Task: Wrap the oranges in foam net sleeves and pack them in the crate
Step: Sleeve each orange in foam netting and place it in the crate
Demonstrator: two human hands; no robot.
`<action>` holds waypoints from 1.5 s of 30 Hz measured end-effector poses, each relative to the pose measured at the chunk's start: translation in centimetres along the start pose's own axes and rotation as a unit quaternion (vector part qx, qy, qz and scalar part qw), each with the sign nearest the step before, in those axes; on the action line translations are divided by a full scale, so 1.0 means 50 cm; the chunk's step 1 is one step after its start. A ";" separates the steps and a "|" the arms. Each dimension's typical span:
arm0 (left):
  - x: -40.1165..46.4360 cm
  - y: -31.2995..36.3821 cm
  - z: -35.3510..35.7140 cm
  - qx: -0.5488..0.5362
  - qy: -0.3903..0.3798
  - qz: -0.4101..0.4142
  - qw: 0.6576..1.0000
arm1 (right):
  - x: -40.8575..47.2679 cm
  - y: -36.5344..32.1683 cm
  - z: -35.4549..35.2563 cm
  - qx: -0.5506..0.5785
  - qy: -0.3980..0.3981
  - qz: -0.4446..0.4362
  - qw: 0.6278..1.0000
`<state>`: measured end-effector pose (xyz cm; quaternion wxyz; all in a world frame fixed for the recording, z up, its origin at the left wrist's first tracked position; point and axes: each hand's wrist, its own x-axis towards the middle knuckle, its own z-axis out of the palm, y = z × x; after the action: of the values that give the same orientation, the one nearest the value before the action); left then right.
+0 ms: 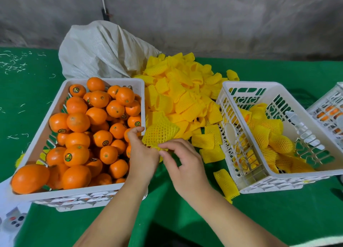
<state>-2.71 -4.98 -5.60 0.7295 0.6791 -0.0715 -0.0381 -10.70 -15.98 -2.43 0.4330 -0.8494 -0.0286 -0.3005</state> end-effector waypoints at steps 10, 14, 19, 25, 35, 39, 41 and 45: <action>-0.007 0.009 -0.022 0.048 -0.113 0.046 0.991 | 0.003 0.004 0.007 0.058 -0.136 0.144 0.978; -0.012 0.010 -0.023 0.007 -0.116 0.017 0.993 | 0.030 0.014 -0.008 0.240 -0.064 0.187 0.950; -0.009 -0.006 -0.032 0.050 -0.129 0.042 0.990 | 0.058 0.031 0.004 0.225 -0.147 0.310 0.912; -0.017 -0.010 -0.023 0.160 -0.177 0.059 0.969 | 0.049 0.060 0.013 0.371 -0.098 0.374 0.844; -0.009 0.001 -0.004 0.378 -0.217 0.201 0.877 | 0.076 0.067 0.002 0.265 0.014 0.338 0.903; -0.004 -0.010 -0.037 0.250 -0.165 0.097 0.949 | 0.086 0.087 -0.025 0.276 0.047 0.350 0.894; 0.030 -0.025 -0.081 0.278 -0.073 0.028 0.958 | 0.090 0.103 -0.047 0.279 0.061 0.345 0.894; 0.090 -0.061 -0.157 0.654 -0.171 -0.149 0.721 | 0.100 0.136 -0.094 0.308 0.084 0.341 0.884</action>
<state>3.05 1.85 -8.91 0.0638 0.9714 -0.1006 -0.2055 -6.80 -24.78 -2.57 0.7491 -0.6024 0.2082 -0.1807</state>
